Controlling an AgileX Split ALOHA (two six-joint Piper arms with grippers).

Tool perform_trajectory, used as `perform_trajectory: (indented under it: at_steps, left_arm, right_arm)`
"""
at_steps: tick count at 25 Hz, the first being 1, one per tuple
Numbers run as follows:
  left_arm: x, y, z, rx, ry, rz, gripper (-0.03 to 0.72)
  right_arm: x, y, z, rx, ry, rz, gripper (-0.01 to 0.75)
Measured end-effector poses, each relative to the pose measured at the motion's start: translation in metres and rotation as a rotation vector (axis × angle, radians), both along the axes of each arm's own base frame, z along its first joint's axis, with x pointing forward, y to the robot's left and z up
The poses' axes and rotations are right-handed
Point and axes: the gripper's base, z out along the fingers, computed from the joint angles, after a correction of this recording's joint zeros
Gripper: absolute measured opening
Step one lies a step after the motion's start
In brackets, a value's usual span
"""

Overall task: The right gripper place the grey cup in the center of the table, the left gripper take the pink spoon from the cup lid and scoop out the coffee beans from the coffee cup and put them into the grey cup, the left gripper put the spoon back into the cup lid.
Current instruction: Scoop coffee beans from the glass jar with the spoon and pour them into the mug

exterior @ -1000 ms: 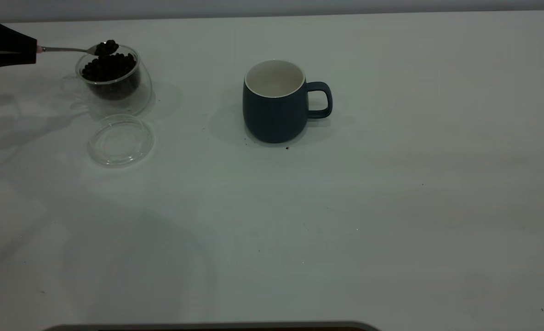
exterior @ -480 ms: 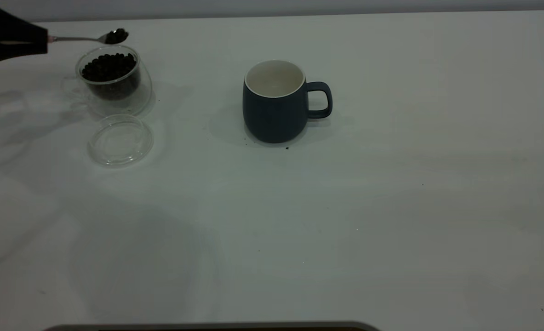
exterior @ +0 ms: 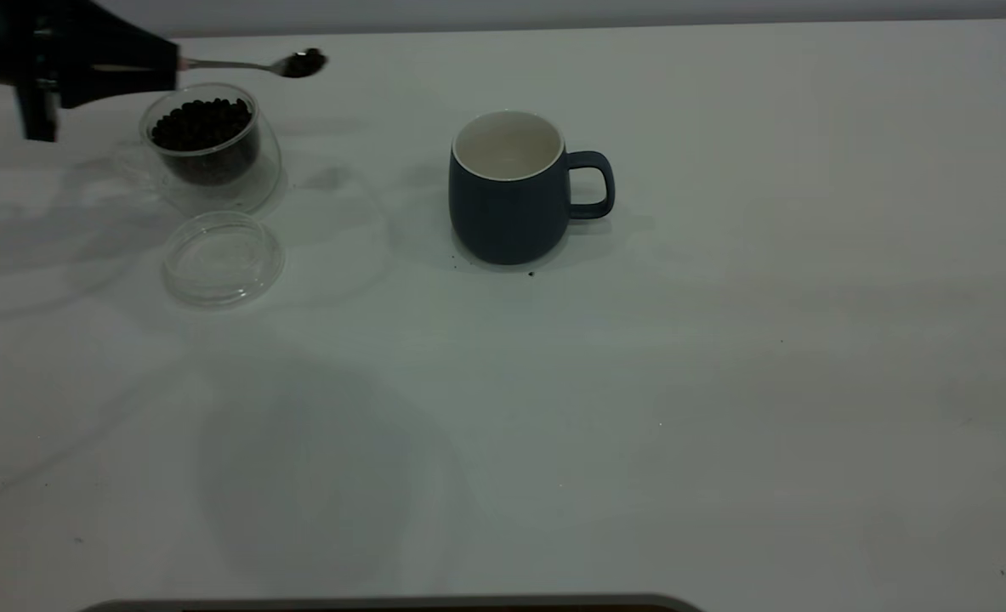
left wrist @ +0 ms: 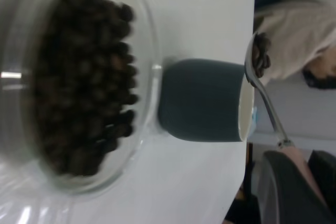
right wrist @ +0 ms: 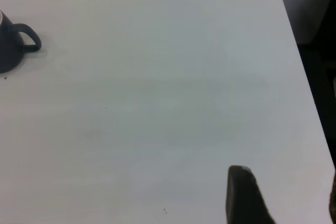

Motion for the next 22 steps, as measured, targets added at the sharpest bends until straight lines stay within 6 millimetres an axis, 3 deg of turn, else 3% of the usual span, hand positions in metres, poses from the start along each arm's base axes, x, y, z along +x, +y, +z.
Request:
perform_trajectory:
  at_steps: [22]
  left_arm:
    - [-0.003,-0.125,0.0,0.007,-0.012,-0.232,0.107]
  right_arm:
    - [0.0,0.0,0.0,0.0,0.0,0.0,0.42]
